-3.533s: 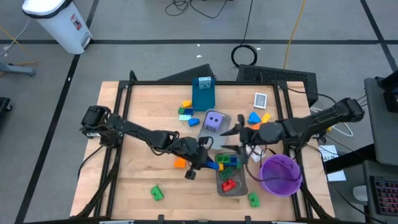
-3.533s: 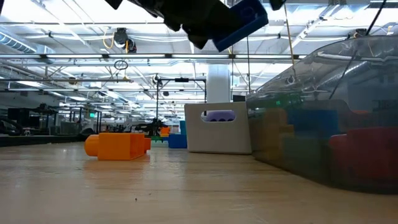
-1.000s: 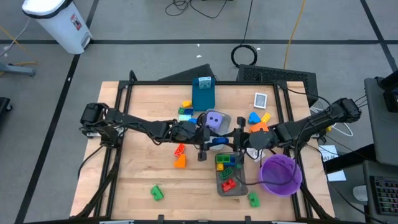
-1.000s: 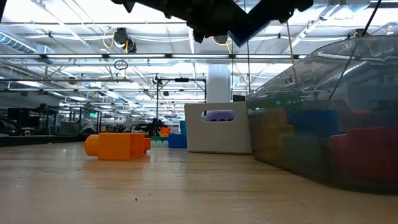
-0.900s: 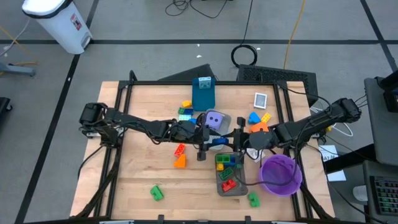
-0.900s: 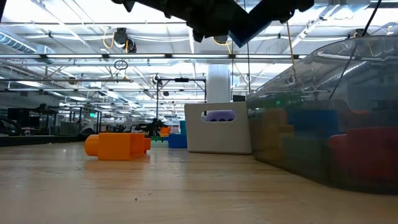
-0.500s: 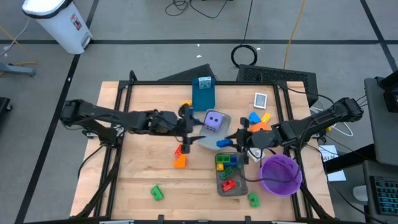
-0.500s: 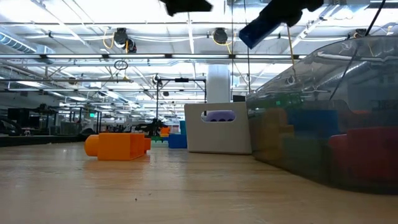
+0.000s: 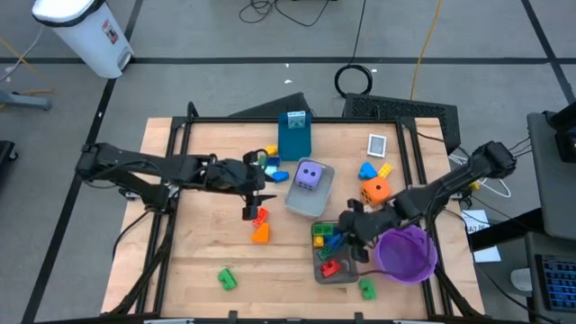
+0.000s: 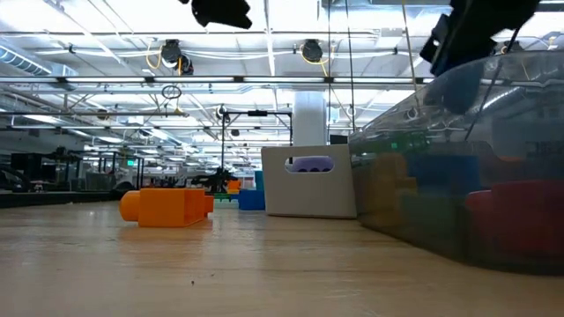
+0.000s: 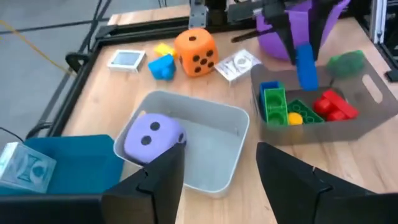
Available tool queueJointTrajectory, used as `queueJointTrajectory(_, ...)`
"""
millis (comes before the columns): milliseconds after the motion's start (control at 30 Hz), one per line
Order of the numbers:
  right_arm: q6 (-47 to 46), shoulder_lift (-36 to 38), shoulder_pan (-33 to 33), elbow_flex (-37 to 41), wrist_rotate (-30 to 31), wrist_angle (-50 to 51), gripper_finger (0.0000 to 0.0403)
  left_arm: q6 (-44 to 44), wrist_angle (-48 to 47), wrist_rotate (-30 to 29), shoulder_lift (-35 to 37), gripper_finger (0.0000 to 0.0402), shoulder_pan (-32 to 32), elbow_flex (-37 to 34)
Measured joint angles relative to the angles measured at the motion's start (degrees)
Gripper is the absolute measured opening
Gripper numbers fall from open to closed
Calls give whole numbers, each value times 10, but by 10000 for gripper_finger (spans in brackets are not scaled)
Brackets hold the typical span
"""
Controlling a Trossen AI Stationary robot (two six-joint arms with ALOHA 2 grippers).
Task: Pick & Place Toys
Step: Put the blue game piece into the black bin, then put the yellow game piece into the black bin
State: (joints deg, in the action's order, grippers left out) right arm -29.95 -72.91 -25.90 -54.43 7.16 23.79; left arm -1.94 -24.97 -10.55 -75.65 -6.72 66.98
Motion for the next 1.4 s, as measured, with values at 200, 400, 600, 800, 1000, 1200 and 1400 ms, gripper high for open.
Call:
queueJointTrajectory(200,-37,-68,-10,0,-46,7,87,12,23,5,-20,190,0,-30)
queueJointTrajectory(400,-40,-121,-12,0,-64,14,104,27,86,33,-29,174,0,-82)
queueJointTrajectory(600,-39,-133,-3,0,-126,10,116,49,80,41,-28,158,-2,-93)
queueJointTrajectory(800,-45,-124,13,0,-180,-22,125,44,79,48,-28,147,-8,-93)
queueJointTrajectory(1000,-69,-118,35,0,-237,-35,157,48,42,50,-28,156,-18,-93)
queueJointTrajectory(1200,-70,-117,71,0,-311,-59,189,91,-32,51,-28,173,-36,-93)
queueJointTrajectory(1400,-37,-117,100,0,-313,-193,203,175,-84,51,-28,185,-65,-93)
